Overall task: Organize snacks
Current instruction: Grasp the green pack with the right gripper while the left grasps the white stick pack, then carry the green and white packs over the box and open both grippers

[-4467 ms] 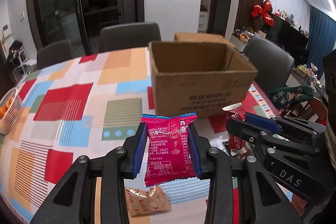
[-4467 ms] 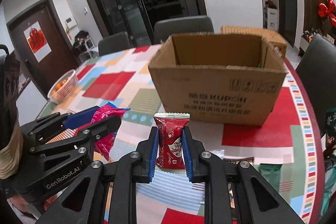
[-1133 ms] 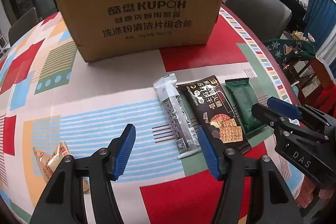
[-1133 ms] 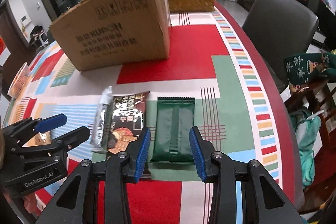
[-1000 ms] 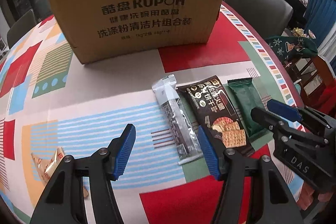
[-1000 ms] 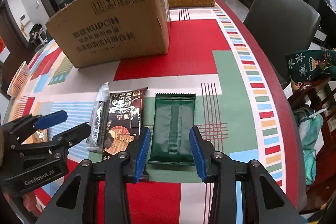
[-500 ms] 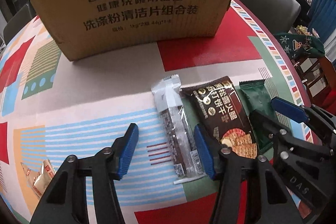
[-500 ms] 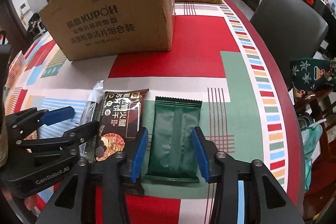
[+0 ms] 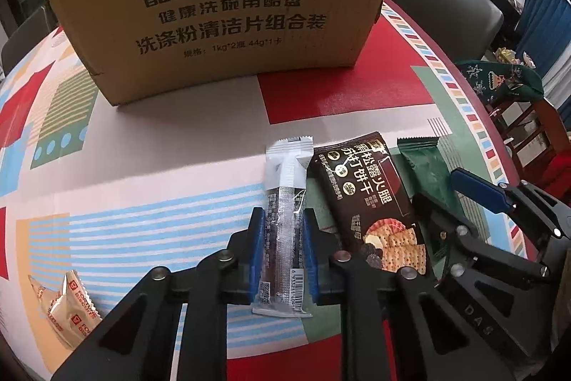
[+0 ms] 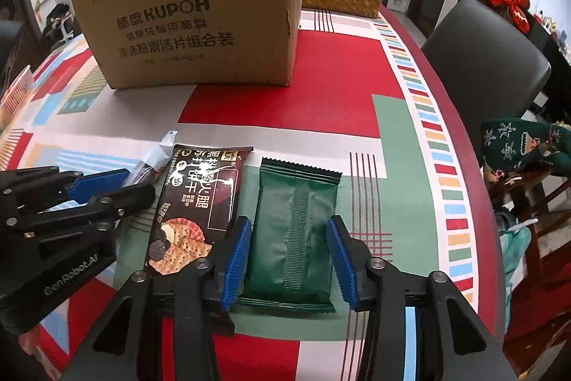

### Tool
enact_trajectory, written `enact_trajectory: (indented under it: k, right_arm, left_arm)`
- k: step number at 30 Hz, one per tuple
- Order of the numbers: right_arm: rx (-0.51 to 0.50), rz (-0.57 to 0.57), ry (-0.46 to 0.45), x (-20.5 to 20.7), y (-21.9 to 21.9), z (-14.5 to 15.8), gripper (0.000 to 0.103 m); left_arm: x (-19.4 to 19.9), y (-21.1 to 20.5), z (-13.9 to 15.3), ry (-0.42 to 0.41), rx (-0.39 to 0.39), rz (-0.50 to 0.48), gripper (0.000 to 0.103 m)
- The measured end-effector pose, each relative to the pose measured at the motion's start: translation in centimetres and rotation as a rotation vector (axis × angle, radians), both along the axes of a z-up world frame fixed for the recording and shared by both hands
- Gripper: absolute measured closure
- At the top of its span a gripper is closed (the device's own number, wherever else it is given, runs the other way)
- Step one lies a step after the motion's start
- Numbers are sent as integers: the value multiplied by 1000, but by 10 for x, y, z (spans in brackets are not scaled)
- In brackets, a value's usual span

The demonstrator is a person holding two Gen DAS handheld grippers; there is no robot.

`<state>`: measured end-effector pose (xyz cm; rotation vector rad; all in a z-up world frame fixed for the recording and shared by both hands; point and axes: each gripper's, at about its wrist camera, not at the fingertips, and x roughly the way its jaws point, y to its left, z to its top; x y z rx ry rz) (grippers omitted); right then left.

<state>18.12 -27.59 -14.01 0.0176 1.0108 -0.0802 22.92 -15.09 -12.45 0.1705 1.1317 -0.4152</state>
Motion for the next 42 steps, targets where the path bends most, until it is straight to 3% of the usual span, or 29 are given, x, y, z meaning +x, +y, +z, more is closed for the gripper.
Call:
enact_trajectory:
  k: [4,6,9,12,14,15,19,26,28,31,42]
  right_arm:
    - [65,10,-27,-2,-4,6,77]
    - [97,12,-27,-2,-5,8,92]
    - [126,14,-37,-4,-8,9,92]
    - [120,12,-66,-8,-9,12,84]
    - [67,3,-81,-11,-8,15,48]
    - [35,-1,-99,-13,-6,17,44]
    - [3,17,-78,-7,-4,15,43]
    - [41,-8,4,2,-10,-7,43]
    - [37,-6,1,0,-8,-7,44]
    - [58,-7,-4,-2,-9,-3,56]
    - [102,-13,-66,-16,-7,22,58]
  left_arm:
    - [-4,2,1,7,-12,-2,82]
    - [-7,3,1,9,-18,-4,82]
    - [-9,2,1,5,-11,-8,82]
    - [-11,2,1,-2,-5,-12,82]
    - [-11,1,0,-5,-2,-14,82]
    - [-11,1,0,-7,-3,-14,82]
    - [-10,0,0,-1,-11,-11,82]
    - [-10,2,0,-1,-13,-12,82]
    - [-10,2,0,0,-13,-11,82]
    - [-11,2,1,-1,-15,-10,82]
    - [-23,9,26,-39,-62,-17,91]
